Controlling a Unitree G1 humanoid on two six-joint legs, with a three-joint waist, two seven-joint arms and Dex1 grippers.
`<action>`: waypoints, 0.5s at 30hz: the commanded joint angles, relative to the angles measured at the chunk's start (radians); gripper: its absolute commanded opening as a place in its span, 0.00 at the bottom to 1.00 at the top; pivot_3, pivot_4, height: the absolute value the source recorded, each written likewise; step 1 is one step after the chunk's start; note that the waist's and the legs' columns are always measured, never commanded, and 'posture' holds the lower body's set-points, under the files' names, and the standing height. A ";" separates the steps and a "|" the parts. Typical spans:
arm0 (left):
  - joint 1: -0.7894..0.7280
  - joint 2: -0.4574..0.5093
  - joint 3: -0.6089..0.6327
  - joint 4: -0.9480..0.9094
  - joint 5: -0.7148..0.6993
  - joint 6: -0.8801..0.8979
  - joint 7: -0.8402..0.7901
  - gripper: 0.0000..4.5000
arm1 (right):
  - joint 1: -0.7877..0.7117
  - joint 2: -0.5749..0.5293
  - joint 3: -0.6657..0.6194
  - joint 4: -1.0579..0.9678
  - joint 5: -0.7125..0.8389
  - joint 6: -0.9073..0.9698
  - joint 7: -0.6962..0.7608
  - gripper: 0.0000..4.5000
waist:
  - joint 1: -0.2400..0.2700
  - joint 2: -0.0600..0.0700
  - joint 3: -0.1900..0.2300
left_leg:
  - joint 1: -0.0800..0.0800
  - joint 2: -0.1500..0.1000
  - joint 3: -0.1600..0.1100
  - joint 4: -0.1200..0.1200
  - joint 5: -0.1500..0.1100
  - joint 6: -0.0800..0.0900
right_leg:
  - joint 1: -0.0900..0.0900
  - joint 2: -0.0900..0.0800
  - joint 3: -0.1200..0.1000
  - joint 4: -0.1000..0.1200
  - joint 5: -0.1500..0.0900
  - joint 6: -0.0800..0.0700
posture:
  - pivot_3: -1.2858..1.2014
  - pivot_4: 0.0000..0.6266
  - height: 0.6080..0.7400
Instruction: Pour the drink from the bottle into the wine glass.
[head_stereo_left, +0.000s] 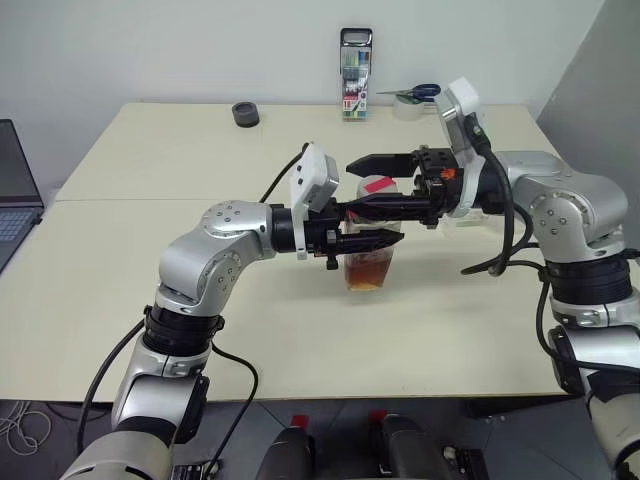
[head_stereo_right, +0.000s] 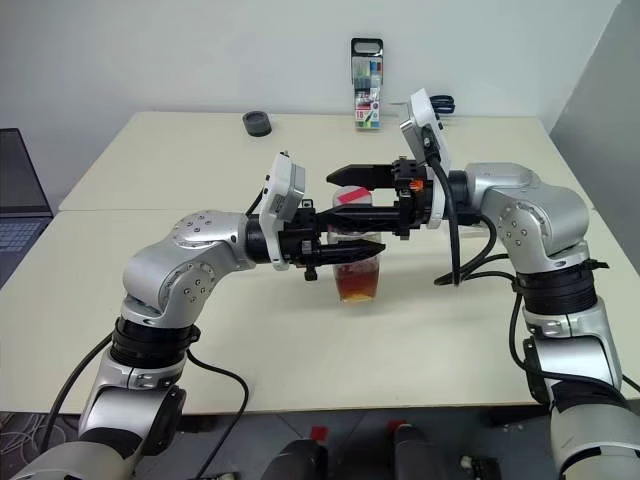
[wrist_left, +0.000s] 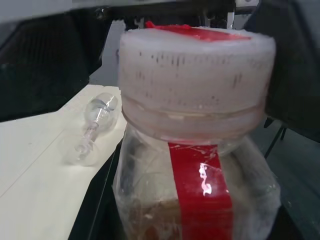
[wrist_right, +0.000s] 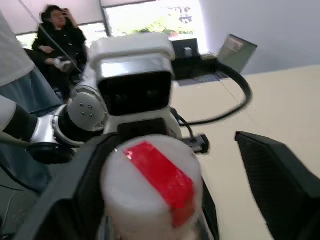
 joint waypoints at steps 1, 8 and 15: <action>-0.027 -0.013 0.030 -0.011 -0.003 -0.032 0.021 0.41 | 0.047 -0.014 -0.113 -0.172 0.094 0.091 -0.122 0.99 | 0.000 0.000 0.000 | 0.000 0.000 0.000 0.000 0.000 0.000 | 0.000 0.000 0.000 0.000 0.000 0.000 | 0.52 0.24 1.00; -0.057 -0.027 0.018 0.053 0.021 -0.069 0.025 0.41 | 0.199 0.100 -0.169 -0.418 0.127 0.118 -0.431 0.99 | -0.007 0.001 0.000 | 0.002 0.000 0.001 -0.001 0.000 0.000 | 0.000 0.001 0.002 0.002 0.000 0.000 | 0.52 0.24 1.00; -0.088 -0.050 0.010 0.097 0.039 -0.087 0.013 0.41 | 0.203 0.247 -0.113 -0.475 0.026 0.053 -0.670 0.99 | -0.007 0.001 0.000 | 0.002 0.000 0.001 -0.001 0.000 0.000 | 0.000 0.002 0.001 0.002 0.000 0.000 | 0.52 0.24 1.00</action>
